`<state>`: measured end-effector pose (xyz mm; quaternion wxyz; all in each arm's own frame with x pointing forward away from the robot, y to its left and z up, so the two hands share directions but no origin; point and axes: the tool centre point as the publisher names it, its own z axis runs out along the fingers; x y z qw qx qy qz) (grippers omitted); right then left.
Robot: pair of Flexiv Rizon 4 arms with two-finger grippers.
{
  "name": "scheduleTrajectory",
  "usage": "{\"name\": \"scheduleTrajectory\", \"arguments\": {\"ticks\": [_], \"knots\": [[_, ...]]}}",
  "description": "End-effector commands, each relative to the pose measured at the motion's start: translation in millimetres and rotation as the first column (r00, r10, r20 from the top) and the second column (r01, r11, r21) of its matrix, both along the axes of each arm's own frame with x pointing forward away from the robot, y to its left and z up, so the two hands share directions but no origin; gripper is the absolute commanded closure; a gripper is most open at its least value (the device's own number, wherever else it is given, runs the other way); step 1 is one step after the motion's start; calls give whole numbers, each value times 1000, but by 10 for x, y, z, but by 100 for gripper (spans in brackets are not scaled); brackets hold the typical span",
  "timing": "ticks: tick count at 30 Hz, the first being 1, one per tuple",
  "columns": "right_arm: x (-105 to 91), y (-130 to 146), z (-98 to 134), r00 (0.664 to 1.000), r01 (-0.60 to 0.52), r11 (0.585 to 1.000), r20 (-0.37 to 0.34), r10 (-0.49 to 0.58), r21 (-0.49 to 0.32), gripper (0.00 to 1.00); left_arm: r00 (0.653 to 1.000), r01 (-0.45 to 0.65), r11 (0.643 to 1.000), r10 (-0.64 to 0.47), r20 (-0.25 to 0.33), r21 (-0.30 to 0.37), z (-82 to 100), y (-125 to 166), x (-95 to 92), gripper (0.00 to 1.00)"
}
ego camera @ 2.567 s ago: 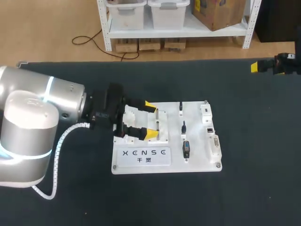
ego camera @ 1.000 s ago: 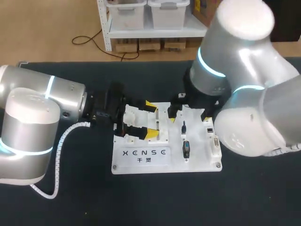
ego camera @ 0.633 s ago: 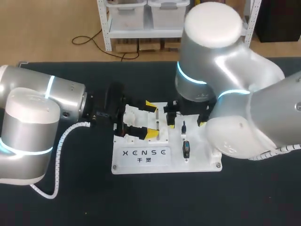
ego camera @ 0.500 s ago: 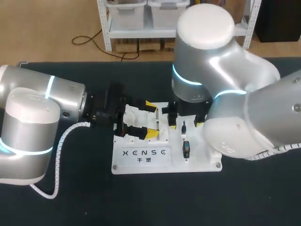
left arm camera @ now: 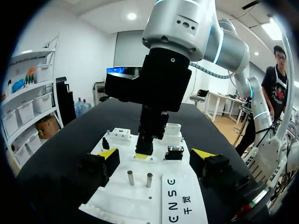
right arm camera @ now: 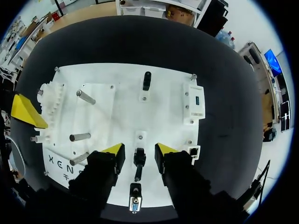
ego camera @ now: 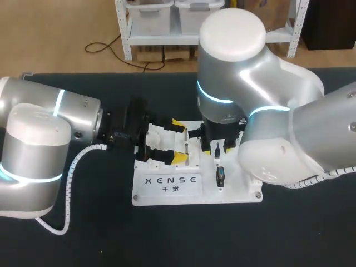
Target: Insert the Ethernet cable into its matching sockets.
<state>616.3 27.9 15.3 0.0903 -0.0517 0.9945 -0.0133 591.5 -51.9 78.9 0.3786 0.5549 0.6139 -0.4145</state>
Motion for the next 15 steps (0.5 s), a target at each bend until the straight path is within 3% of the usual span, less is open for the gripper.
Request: {"name": "scheduleTrajectory", "arguments": {"ticks": [1, 8, 9, 11, 15], "knots": [[-23, -3, 10, 1000, 1, 1000, 3, -1, -1, 60, 1000, -2, 1000, 2, 4, -5, -14, 8, -6, 0], [-47, -4, 36, 1000, 5, 1000, -4, -5, 0, 71, 1000, -2, 1000, 2, 4, -5, -14, 8, -6, 0], [-45, 0, 43, 1000, 5, 1000, -3, -5, 0, 76, 1000, -2, 1000, 2, 4, -5, -14, 8, -6, 0], [-44, -1, 43, 1000, 4, 1000, -3, -4, 1, 100, 1000, -2, 1000, 2, 4, -5, -14, 8, -6, 0], [-46, -3, 41, 1000, 4, 1000, -5, -4, 2, 100, 1000, -2, 1000, 2, 4, -5, -14, 8, -6, 0]]}}
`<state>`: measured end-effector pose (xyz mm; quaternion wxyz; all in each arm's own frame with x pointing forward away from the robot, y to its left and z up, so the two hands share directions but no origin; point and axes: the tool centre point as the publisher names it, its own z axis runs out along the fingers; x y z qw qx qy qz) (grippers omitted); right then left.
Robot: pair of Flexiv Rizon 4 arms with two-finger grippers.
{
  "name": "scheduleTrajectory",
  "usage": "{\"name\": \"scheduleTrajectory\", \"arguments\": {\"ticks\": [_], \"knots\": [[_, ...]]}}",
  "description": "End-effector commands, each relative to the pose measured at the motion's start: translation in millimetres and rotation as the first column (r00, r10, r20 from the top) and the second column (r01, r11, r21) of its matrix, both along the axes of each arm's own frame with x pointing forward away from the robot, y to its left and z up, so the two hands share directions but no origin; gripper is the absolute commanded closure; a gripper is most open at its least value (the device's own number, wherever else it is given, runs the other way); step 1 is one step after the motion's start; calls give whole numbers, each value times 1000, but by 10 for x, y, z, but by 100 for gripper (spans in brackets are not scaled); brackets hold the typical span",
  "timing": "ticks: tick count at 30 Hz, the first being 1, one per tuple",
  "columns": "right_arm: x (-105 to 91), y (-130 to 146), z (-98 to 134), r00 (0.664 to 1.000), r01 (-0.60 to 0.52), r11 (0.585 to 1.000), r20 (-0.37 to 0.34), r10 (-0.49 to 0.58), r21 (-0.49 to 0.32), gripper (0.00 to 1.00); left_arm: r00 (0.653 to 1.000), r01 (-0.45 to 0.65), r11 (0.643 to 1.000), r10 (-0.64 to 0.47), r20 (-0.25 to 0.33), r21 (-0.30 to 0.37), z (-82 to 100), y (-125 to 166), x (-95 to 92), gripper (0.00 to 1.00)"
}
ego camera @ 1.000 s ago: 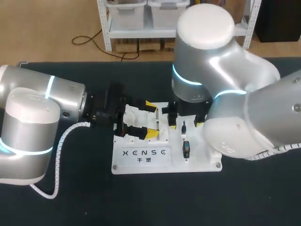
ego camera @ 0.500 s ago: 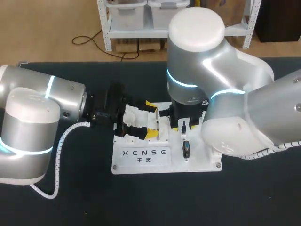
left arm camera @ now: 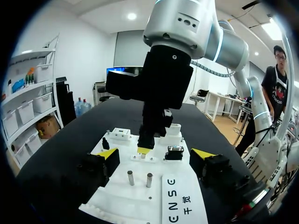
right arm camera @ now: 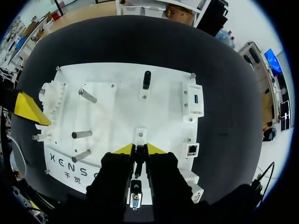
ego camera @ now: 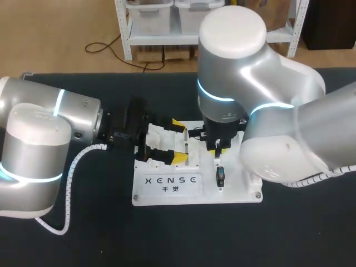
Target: Insert the Ethernet cable into its matching sockets.
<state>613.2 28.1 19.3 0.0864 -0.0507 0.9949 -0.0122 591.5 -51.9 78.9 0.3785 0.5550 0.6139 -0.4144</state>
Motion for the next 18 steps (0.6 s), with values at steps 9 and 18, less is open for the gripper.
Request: {"name": "scheduleTrajectory", "arguments": {"ticks": [9, 18], "knots": [[23, -40, 76, 1000, 10, 1000, 15, -10, 12, 100, 1000, -2, 1000, 2, 4, -6, -14, 8, -5, 0], [51, -173, 276, 999, 43, 999, 32, -44, 26, 100, 1000, -2, 1000, 2, 4, -6, -14, 8, -5, 0]]}}
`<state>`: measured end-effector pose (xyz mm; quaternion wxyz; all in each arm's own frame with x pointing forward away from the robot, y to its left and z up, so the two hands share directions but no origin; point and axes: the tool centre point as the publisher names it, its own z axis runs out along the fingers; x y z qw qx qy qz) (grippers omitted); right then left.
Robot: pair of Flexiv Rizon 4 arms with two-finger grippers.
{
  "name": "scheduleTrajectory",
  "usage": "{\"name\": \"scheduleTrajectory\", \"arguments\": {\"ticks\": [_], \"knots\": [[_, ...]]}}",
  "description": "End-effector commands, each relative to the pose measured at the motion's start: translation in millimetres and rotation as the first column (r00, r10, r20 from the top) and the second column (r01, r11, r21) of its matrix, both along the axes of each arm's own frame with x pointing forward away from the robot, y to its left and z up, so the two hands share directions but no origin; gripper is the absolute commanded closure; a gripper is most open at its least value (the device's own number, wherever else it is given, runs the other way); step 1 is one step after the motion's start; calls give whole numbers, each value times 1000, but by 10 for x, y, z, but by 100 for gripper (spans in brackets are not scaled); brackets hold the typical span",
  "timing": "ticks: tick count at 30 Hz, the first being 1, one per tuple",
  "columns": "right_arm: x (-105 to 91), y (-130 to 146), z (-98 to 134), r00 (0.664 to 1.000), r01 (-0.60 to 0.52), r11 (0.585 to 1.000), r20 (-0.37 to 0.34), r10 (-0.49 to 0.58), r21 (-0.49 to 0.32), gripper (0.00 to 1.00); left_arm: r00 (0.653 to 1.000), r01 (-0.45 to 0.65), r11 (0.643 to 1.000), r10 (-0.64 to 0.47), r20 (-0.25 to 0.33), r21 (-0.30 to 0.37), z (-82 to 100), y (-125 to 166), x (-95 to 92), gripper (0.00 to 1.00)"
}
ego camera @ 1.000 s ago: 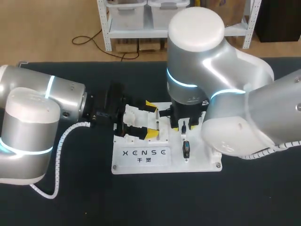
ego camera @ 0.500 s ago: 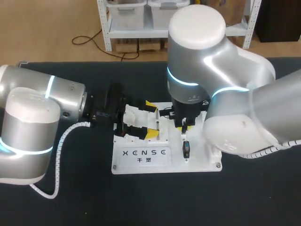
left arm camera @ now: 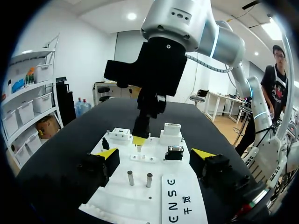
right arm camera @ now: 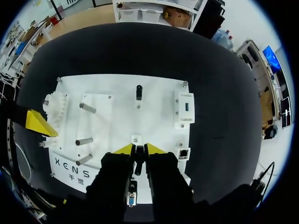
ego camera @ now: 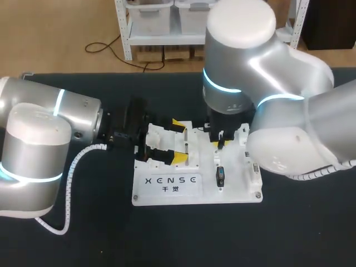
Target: Insert the Ethernet cable into its matching sockets.
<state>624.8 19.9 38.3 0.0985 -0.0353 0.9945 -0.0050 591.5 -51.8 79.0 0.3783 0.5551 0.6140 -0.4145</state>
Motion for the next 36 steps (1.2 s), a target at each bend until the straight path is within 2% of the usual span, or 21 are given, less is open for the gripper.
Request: {"name": "scheduleTrajectory", "arguments": {"ticks": [1, 7, 18, 36], "knots": [[-70, -112, 95, 1000, 22, 1000, 5, -23, 11, 100, 1000, -2, 1000, 2, 4, -6, -14, 7, -6, 0], [-97, -298, 111, 999, 53, 999, 5, -53, -3, 100, 1000, -2, 1000, 2, 4, -6, -14, 7, -6, 0], [-189, -611, 7, 996, 94, 995, -5, -94, -39, 100, 1000, -2, 1000, 2, 4, -6, -14, 7, -6, 0], [-135, -724, -30, 996, 93, 995, 5, -93, -45, 100, 1000, -2, 1000, 2, 4, -6, -14, 7, -6, 0]]}}
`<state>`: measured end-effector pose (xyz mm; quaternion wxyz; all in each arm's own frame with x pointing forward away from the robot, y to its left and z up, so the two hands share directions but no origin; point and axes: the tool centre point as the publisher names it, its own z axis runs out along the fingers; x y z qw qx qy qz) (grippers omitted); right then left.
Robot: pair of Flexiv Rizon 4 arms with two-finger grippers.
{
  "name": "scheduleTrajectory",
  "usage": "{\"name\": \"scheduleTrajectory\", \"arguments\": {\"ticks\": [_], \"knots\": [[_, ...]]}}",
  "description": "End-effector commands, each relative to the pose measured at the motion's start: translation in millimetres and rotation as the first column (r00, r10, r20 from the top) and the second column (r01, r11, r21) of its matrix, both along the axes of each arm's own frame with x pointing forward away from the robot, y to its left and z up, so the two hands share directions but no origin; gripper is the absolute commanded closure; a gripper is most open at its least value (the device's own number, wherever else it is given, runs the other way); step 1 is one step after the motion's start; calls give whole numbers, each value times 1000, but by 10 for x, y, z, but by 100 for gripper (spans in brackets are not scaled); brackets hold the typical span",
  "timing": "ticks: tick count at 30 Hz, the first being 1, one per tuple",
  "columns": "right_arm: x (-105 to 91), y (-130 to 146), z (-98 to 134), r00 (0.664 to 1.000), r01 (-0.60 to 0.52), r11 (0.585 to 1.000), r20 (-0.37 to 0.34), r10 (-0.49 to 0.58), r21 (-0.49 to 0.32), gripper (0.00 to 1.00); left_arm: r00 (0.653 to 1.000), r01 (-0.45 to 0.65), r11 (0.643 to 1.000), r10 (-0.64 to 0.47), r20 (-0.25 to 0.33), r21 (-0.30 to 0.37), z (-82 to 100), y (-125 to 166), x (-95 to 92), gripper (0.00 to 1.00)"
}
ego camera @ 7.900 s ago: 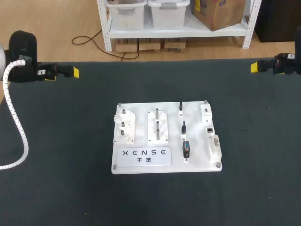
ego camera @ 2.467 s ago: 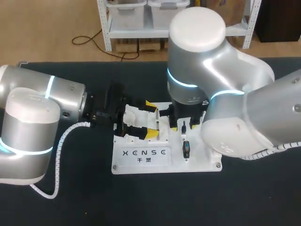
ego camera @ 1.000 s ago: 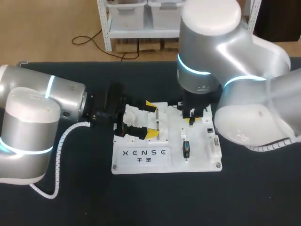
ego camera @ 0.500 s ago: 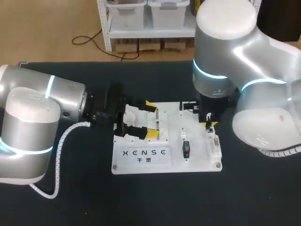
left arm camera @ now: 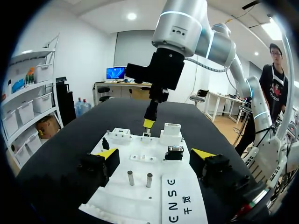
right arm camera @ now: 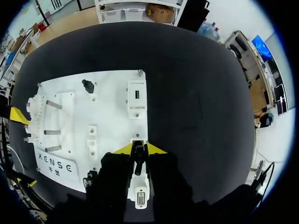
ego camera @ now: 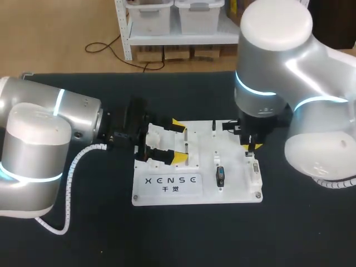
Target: Insert the Ethernet cable into its matching sockets.
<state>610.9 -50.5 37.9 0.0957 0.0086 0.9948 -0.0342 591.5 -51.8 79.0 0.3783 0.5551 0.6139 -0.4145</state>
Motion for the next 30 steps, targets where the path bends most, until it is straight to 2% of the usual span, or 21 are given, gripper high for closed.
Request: {"name": "scheduleTrajectory", "arguments": {"ticks": [1, 30], "knots": [[9, -22, -28, 1000, -1, 1000, 7, 1, 4, 100, 1000, -2, 1000, 2, 4, -6, -15, 6, -6, 0], [93, 32, -93, 1000, -29, 999, -5, 29, 14, 100, 1000, -2, 1000, 2, 4, -6, -15, 6, -6, 0]]}}
